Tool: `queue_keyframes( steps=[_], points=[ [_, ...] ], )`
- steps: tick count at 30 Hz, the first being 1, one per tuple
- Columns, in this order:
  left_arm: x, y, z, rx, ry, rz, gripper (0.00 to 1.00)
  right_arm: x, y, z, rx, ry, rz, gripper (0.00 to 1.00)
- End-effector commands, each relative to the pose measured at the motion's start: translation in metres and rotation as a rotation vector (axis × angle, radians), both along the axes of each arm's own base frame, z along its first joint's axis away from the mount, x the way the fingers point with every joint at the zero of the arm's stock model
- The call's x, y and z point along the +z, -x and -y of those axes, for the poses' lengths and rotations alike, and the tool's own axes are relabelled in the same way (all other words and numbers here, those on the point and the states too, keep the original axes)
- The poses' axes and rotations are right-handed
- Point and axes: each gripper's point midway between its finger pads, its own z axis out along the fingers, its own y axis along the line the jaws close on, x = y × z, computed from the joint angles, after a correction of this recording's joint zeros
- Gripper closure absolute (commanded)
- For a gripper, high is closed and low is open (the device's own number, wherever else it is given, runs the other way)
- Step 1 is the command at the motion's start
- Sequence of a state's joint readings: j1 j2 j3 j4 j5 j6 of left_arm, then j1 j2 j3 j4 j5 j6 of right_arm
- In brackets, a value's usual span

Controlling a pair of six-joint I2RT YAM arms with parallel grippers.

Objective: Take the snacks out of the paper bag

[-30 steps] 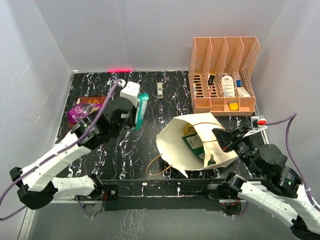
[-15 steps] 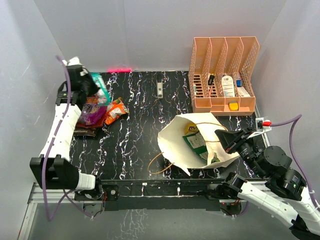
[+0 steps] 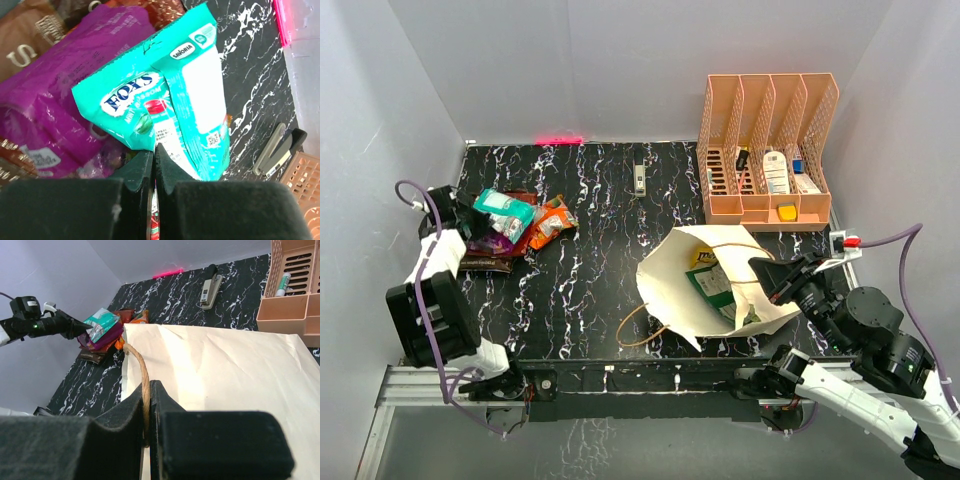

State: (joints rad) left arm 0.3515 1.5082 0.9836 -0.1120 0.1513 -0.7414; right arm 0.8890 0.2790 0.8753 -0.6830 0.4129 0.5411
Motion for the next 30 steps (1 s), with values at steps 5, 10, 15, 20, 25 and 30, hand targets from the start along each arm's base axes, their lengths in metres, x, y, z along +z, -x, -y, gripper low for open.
queue_keyframes(
  steps=[5, 10, 15, 20, 25, 30],
  points=[
    [0.02, 0.034, -0.037, 0.13, -0.173, 0.051, 1.0, 0.017, -0.003, -0.001, -0.009, -0.002, 0.016, 0.93],
    [0.025, 0.041, -0.051, 0.173, -0.186, 0.035, 1.0, 0.025, -0.007, -0.002, -0.02, 0.012, 0.022, 0.93],
    [0.018, 0.043, -0.046, 0.168, -0.161, 0.045, 0.83, 0.027, -0.008, -0.003, -0.016, 0.021, 0.032, 0.92],
    [0.024, 0.04, -0.035, 0.11, -0.13, 0.058, 0.59, 0.025, -0.007, -0.007, 0.008, 0.036, 0.039, 0.92],
    [0.031, 0.054, -0.019, 0.081, -0.104, 0.091, 0.39, 0.018, -0.007, -0.017, 0.052, 0.081, 0.042, 0.92],
    [0.047, 0.072, 0.011, -0.017, -0.062, 0.175, 0.22, 0.011, -0.007, -0.03, 0.102, 0.103, 0.026, 0.93]
  ],
)
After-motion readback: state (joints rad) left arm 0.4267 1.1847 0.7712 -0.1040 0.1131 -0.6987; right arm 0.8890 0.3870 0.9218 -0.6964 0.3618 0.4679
